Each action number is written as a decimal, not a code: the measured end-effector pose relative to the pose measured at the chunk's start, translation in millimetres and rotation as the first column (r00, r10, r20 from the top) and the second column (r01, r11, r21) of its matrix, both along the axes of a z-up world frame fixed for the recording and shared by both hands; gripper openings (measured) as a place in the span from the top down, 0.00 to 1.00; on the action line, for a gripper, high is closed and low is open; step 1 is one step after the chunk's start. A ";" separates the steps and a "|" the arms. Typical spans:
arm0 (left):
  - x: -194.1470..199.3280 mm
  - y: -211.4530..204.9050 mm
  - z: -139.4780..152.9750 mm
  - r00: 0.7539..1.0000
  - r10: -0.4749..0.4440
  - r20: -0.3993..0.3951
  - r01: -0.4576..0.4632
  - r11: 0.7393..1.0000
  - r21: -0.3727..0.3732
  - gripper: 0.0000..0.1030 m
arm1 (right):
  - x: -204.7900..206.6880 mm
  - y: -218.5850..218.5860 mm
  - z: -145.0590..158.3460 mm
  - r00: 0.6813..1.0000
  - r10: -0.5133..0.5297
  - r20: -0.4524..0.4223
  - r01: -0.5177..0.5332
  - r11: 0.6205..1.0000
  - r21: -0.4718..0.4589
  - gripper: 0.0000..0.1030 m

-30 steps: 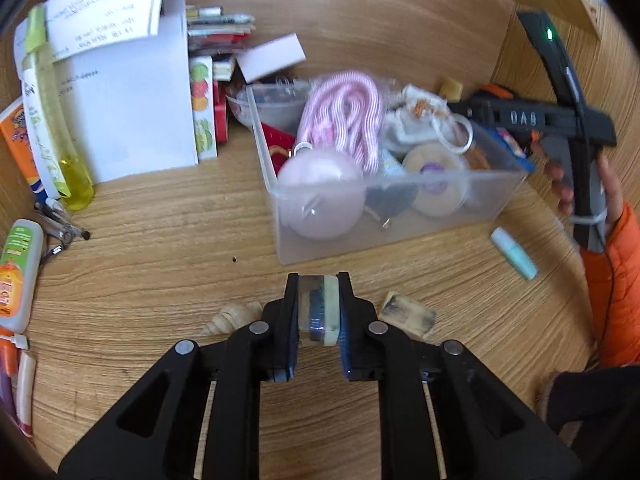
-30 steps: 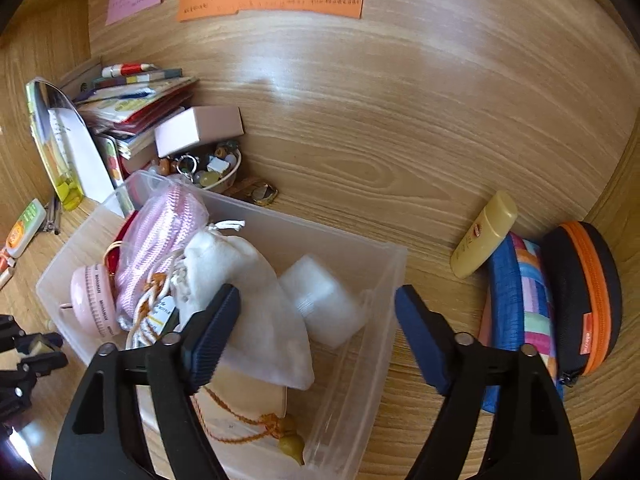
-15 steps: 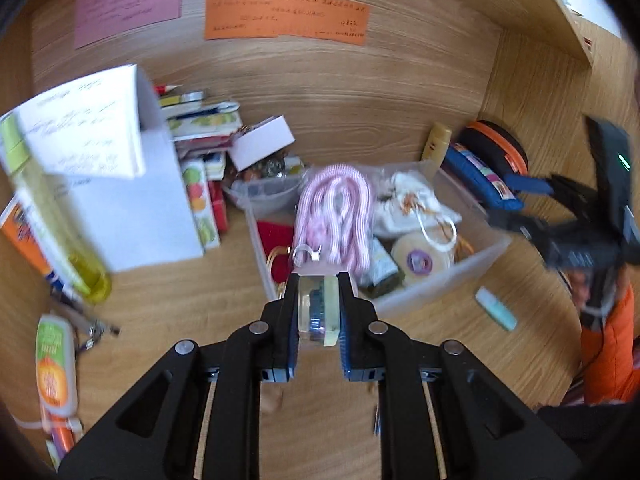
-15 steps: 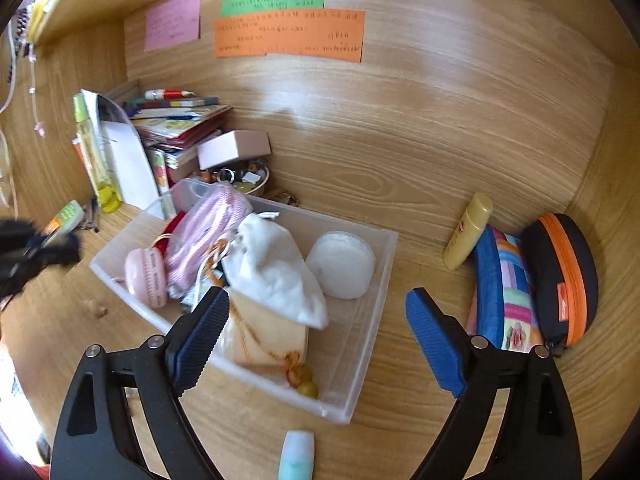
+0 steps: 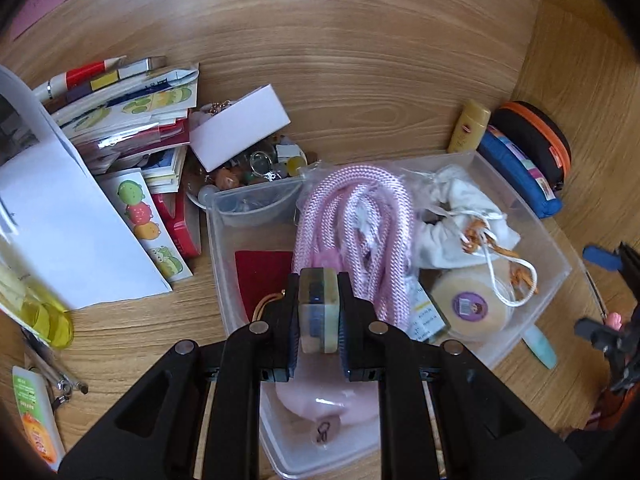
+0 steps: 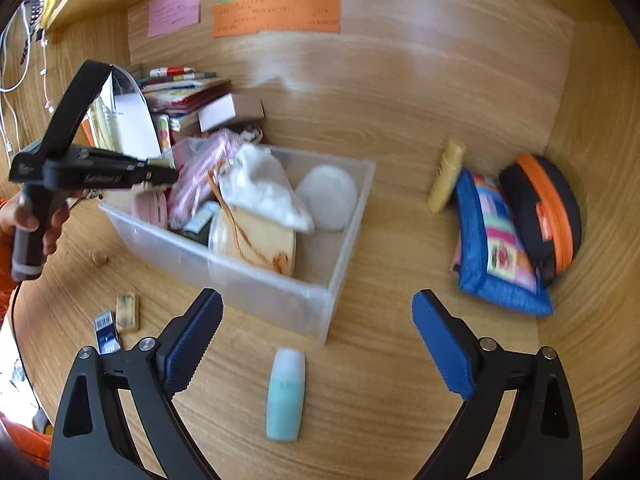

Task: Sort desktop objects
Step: 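Carry the small dark block into the clear box and open the left tool, then grasp the light blue bottle with the right tool while the left tool grasps the beige shell, then carry the blue bottle and beige shell over the clear box with both tools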

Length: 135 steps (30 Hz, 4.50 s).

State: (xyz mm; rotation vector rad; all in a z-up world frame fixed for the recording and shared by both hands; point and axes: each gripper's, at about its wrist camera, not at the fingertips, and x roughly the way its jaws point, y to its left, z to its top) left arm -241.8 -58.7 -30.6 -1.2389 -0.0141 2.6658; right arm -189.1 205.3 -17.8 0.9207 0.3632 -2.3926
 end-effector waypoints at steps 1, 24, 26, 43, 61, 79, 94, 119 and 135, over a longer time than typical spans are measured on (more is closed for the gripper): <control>0.0 0.1 0.4 1.000 0.004 -0.001 -0.004 1.000 -0.010 0.85 | -0.2 2.2 -3.9 1.000 -0.006 0.019 0.006 1.000 -0.008 0.08; 104.4 -22.3 27.4 0.987 0.029 -0.160 -0.049 0.992 -0.119 0.28 | 31.0 -2.2 -24.7 0.996 -0.026 0.080 0.026 1.000 0.002 0.08; 110.5 -26.7 17.2 0.991 0.037 -0.132 -0.053 0.991 -0.122 0.27 | 35.5 -4.0 -26.7 0.996 -0.025 0.081 0.024 1.000 0.009 0.08; 125.7 -38.7 -61.9 0.998 0.047 0.045 -0.042 0.993 -0.114 0.26 | 46.0 -12.4 -53.7 0.991 -0.082 0.103 0.072 0.992 0.103 0.08; 118.1 -36.7 -59.7 0.999 0.034 0.022 -0.032 0.994 -0.108 0.52 | 28.0 -13.6 -66.7 0.989 -0.061 0.136 0.045 0.992 0.118 0.44; 117.0 -32.4 -59.1 1.000 -0.019 0.019 0.021 0.994 -0.111 0.73 | 44.6 -24.6 -70.6 0.988 0.023 0.154 -0.034 0.997 0.070 0.78; 131.6 -20.5 -58.9 1.000 -0.019 0.002 0.020 0.993 -0.118 0.82 | 50.4 -19.8 -61.8 0.983 0.041 0.177 -0.035 0.999 -0.036 0.78; 148.8 14.3 0.8 0.984 0.000 -0.175 -0.015 0.997 -0.080 0.82 | 82.2 -33.2 -2.3 0.986 0.163 0.041 -0.155 0.976 -0.151 0.78; 123.2 23.6 43.4 0.963 -0.012 -0.270 -0.001 0.999 -0.045 0.82 | 58.7 -44.7 39.7 0.980 0.186 -0.075 -0.196 0.968 -0.155 0.78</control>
